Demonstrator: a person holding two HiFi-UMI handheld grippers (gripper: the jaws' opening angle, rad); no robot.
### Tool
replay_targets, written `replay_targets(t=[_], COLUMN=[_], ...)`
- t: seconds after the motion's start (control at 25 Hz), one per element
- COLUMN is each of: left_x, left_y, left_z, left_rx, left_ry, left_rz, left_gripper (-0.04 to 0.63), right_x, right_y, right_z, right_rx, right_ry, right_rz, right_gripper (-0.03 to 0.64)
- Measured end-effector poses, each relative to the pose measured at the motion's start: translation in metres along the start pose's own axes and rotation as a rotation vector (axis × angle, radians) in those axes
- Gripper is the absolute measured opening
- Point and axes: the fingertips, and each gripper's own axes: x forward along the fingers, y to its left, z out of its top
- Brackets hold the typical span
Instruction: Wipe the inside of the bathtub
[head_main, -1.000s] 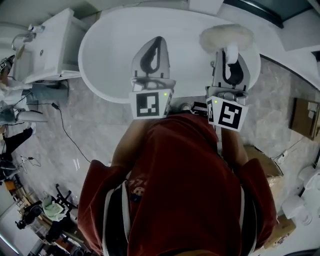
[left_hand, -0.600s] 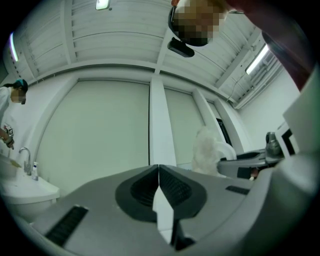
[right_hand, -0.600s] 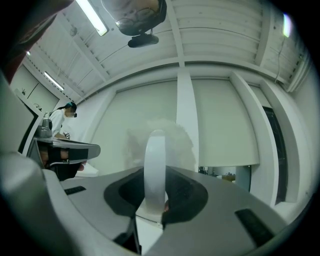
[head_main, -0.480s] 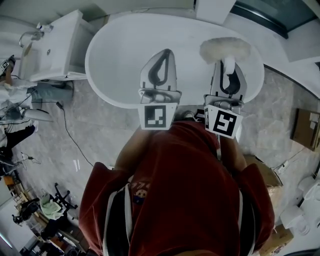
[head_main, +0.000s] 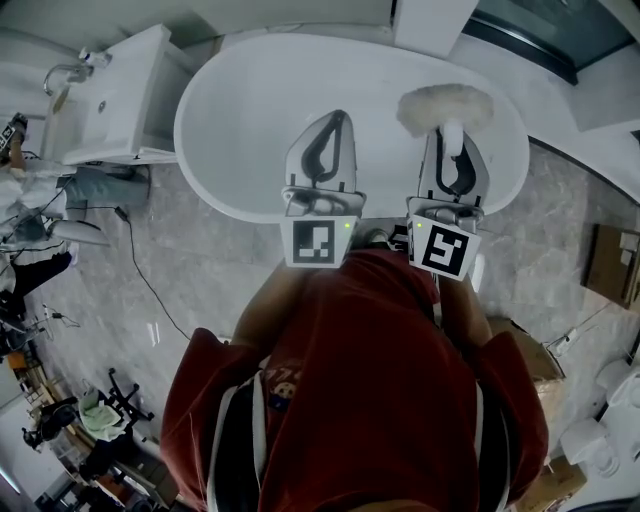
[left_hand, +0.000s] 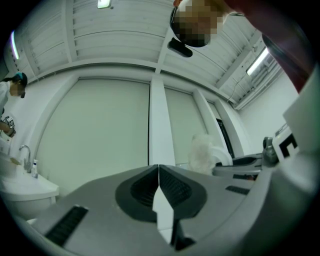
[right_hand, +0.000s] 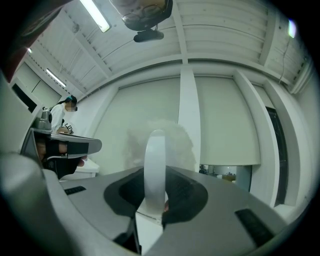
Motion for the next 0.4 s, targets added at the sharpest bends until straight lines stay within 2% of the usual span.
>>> replay_targets(t=[0.4], left_x=[-0.0051], left_y=[-0.0024], left_z=[0.0009], left_rx=[0.003], left_ry=[-0.001], left_rz=[-0.002], left_gripper=[0.015], right_x=[0.0017], right_y=[0.0066], right_z=[-0.0037], right_rx=[-0.005], right_ry=[0.020], right_rz=[0.022], right_gripper=[0.091])
